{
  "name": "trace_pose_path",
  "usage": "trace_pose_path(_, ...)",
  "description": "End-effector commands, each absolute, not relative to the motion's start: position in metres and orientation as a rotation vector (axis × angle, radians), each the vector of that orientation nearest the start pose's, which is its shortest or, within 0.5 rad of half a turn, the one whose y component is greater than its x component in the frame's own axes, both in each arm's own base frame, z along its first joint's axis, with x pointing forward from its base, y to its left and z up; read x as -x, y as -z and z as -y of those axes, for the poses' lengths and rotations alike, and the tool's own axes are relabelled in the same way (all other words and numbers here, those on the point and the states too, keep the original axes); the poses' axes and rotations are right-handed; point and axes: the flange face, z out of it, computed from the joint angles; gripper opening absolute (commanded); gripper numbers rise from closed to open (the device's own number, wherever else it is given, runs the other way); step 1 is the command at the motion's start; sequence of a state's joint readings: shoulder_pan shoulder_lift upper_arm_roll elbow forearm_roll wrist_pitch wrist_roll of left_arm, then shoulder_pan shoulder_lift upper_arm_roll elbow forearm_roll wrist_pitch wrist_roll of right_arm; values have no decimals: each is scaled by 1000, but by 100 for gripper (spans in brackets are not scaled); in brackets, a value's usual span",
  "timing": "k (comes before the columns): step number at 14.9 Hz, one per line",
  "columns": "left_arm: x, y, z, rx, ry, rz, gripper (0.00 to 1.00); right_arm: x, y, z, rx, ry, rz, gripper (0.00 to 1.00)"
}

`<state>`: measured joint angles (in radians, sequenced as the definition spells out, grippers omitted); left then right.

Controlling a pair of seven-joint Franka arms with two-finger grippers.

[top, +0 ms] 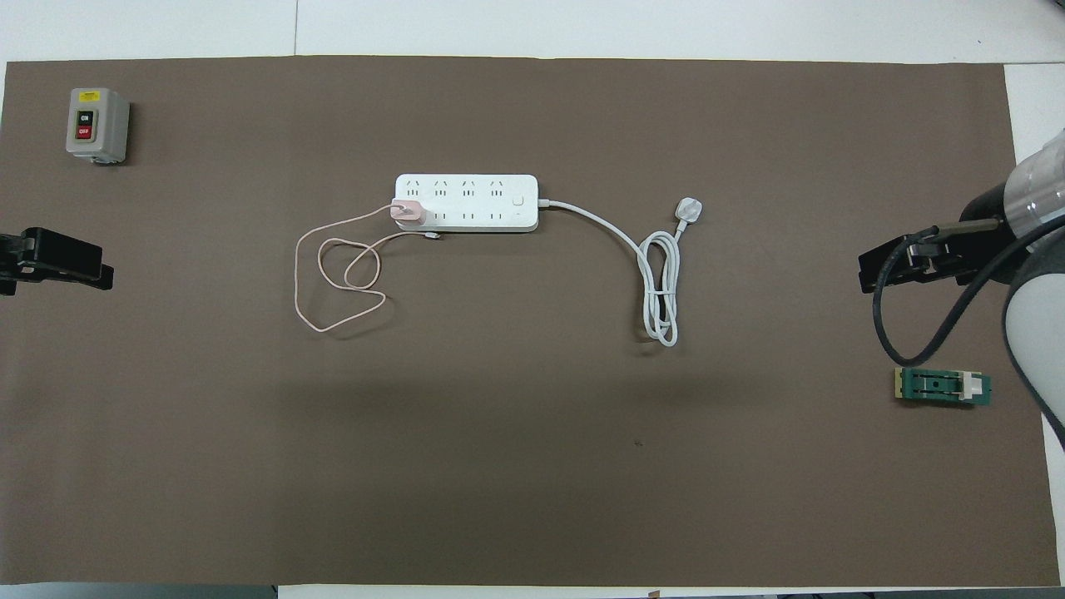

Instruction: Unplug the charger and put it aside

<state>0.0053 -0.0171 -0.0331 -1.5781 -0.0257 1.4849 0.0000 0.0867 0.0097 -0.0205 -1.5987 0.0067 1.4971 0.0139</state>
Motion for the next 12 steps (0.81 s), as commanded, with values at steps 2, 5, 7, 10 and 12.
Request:
trace_pose_path(2,-532,-625,17,3172,-117,-46,100,-549,-603,-34,3144,-188,123,100)
trace_pose_path(5,-532,-625,17,3172,-117,-46,100,-549,-601,-34,3138,-193,116,100)
trace_pose_path(7,-532,-625,17,3172,-117,-46,100,-550,-598,-34,3136,-205,118,100)
trace_pose_path(10,-532,-625,17,3172,-117,-46,100,-549,-592,-38,3126,-260,130,100)
trace_pose_path(12,-532,-625,17,3172,-117,-46,100,-548,-592,-37,3124,-267,128,100)
